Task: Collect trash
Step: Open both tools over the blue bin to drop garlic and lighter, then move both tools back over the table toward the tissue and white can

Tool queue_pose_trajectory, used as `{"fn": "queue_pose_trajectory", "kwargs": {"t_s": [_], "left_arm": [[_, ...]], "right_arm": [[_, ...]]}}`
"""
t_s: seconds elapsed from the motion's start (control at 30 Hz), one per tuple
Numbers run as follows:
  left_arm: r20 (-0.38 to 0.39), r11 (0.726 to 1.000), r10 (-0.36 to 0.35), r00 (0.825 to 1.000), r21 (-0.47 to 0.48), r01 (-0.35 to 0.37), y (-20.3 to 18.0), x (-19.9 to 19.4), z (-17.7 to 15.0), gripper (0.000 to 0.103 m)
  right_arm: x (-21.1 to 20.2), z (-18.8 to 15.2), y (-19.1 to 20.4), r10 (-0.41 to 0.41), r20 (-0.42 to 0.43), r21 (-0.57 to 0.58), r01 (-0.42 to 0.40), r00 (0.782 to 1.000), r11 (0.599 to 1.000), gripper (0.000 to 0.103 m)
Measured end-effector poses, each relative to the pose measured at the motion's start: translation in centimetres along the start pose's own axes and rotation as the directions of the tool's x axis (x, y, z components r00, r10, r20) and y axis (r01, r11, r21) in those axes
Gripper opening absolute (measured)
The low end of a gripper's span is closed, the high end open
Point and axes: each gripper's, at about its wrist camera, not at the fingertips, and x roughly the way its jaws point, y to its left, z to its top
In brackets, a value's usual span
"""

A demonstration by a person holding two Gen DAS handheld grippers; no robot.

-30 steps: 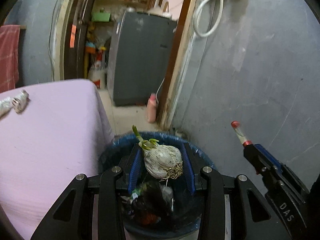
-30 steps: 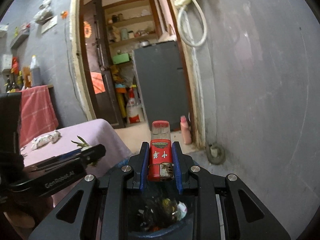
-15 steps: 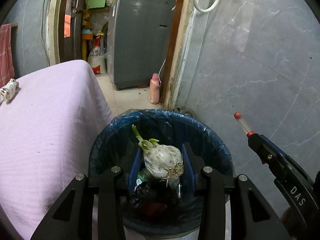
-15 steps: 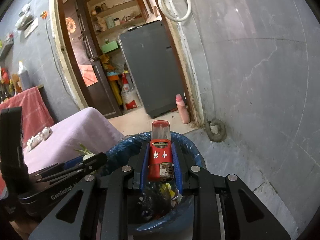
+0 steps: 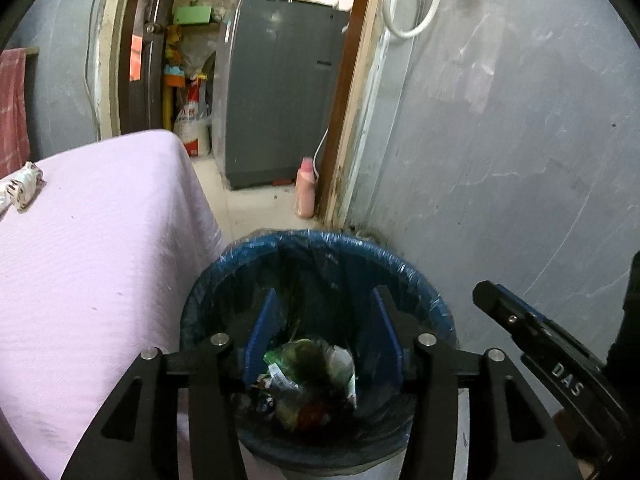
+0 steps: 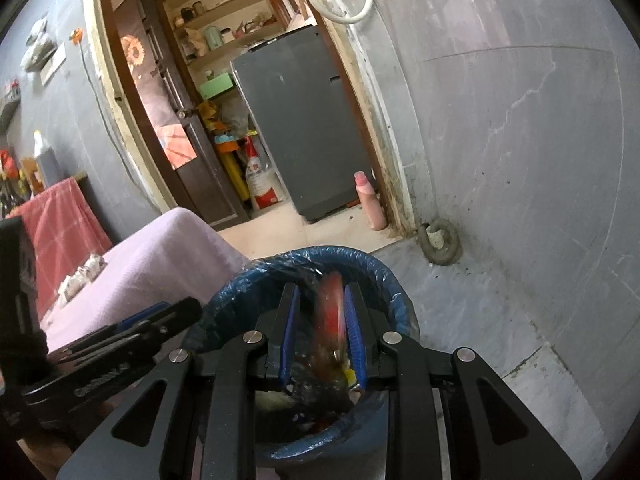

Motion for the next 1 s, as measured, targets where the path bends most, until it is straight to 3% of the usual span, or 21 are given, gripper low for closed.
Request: {"fn": "queue_pose_trajectory", "kwargs": {"t_s": [0.13, 0.27, 0.33, 0.43, 0.5, 0.57, 0.6, 0.77, 0.87, 1.0], "left_arm": [[0.037, 1.0, -0.003, 0.999, -0.004, 0.003, -0.1, -1.2, 0.5, 0.048], [0.107, 1.0, 0.013, 0.994, -0.026, -0.01, 0.3, -3.2, 1.2, 0.066], [0.15, 0.999, 0.024, 0.988, -0.041, -0.018, 0.8, -4.5, 1.7, 0.068], [0.181, 0.998, 0.049, 0.982, -0.056, -0.04, 1.6, -6.0, 2.7, 0.074], [0.214, 0.995, 0.078, 0.974, -0.073, -0.064, 2.4, -7.3, 3.2, 0.087], [0.245, 0.991, 0.112, 0.963, -0.095, -0.091, 3.6, -8.6, 3.6, 0.092], [0.252, 0.99, 0.123, 0.96, -0.102, -0.1, 4.1, -9.0, 3.8, 0.093], [0.289, 0.977, 0.201, 0.936, -0.134, -0.169, 7.1, -11.5, 4.2, 0.1], [0.304, 0.967, 0.242, 0.921, -0.147, -0.206, 9.1, -12.9, 4.2, 0.1], [0.31, 0.951, 0.303, 0.901, -0.161, -0.265, 12.2, -14.9, 3.3, 0.1]], "right_arm": [[-0.6, 0.6, 0.0, 0.0, 0.023, 0.005, 0.0, 1.0, 1.0, 0.027], [-2.0, 1.5, 0.8, -0.007, 0.081, -0.02, 0.009, 0.997, 1.0, 0.033], [-2.7, 2.1, 1.4, -0.006, 0.111, -0.038, 0.011, 0.994, 0.999, 0.036], [-3.6, 2.8, 2.5, -0.001, 0.16, -0.062, 0.011, 0.987, 0.998, 0.053], [-4.3, 3.2, 3.4, 0.011, 0.194, -0.078, 0.004, 0.981, 0.997, 0.06], [-4.6, 3.8, 4.5, 0.026, 0.214, -0.099, -0.005, 0.977, 0.995, 0.068], [-4.8, 3.9, 5.1, 0.034, 0.227, -0.107, -0.009, 0.973, 0.994, 0.077], [-4.9, 4.5, 7.7, 0.076, 0.259, -0.142, -0.04, 0.963, 0.989, 0.089], [-4.7, 4.5, 9.3, 0.11, 0.268, -0.154, -0.07, 0.957, 0.986, 0.103], [-3.9, 4.6, 11.9, 0.153, 0.25, -0.19, -0.106, 0.956, 0.976, 0.103]]}}
